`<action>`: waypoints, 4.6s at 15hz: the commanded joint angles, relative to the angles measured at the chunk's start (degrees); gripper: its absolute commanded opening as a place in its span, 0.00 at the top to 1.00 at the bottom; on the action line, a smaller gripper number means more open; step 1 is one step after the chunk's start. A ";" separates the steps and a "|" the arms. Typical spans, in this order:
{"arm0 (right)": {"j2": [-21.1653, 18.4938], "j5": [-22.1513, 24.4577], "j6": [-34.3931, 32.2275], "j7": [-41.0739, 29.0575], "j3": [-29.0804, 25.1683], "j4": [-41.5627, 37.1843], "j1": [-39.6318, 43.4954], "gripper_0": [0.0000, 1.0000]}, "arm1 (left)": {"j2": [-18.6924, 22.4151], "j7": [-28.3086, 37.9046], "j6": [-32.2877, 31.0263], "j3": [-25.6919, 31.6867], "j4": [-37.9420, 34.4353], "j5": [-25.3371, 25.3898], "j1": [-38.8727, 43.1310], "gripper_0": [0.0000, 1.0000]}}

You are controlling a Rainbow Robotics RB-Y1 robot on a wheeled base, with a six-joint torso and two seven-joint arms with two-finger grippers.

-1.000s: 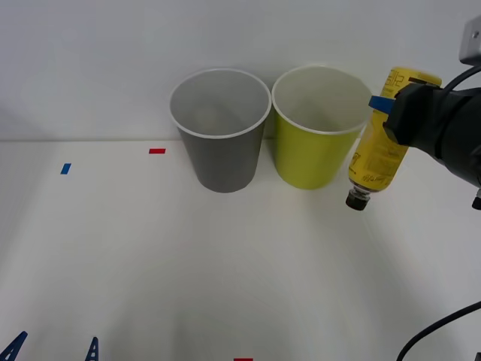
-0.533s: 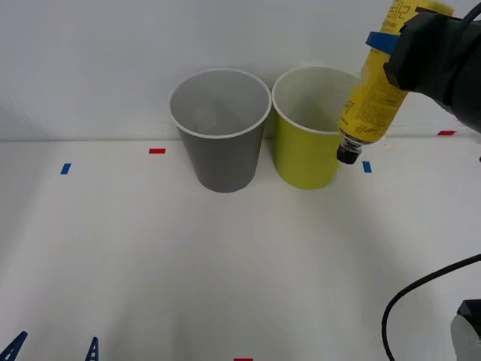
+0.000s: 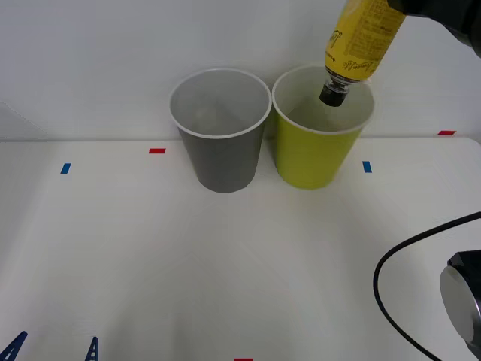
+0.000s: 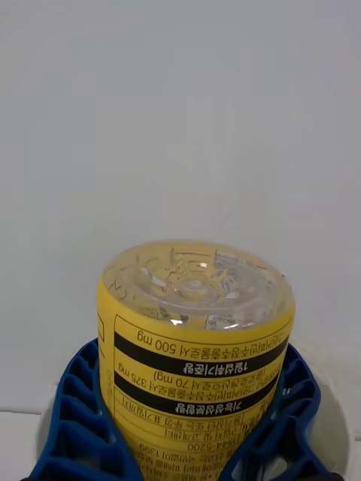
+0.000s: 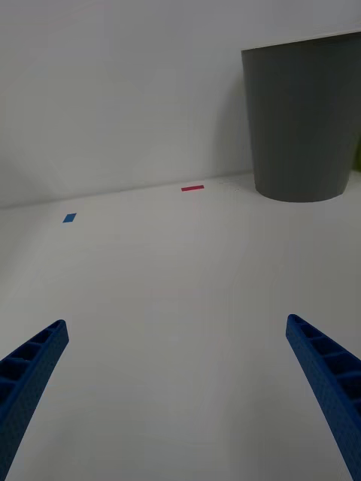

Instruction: Put cans in the gray bin and PET bottles in the light green bin.

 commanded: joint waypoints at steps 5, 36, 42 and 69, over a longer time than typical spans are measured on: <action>-2.47 2.45 -11.38 2.81 0.01 9.39 -0.10 1.00 | 0.00 0.00 0.00 0.00 0.00 0.00 0.00 0.00; -2.82 15.01 -46.10 10.28 10.21 33.21 9.74 0.00 | 0.00 0.00 0.00 0.00 0.00 0.00 0.00 0.00; -2.38 14.66 -46.19 10.37 9.85 33.12 10.18 0.00 | 0.00 0.00 0.00 0.00 0.00 0.00 0.00 0.00; 7.02 14.14 -43.29 10.99 3.79 0.01 53.25 0.00 | 0.00 0.00 0.00 0.00 0.00 0.00 0.00 0.00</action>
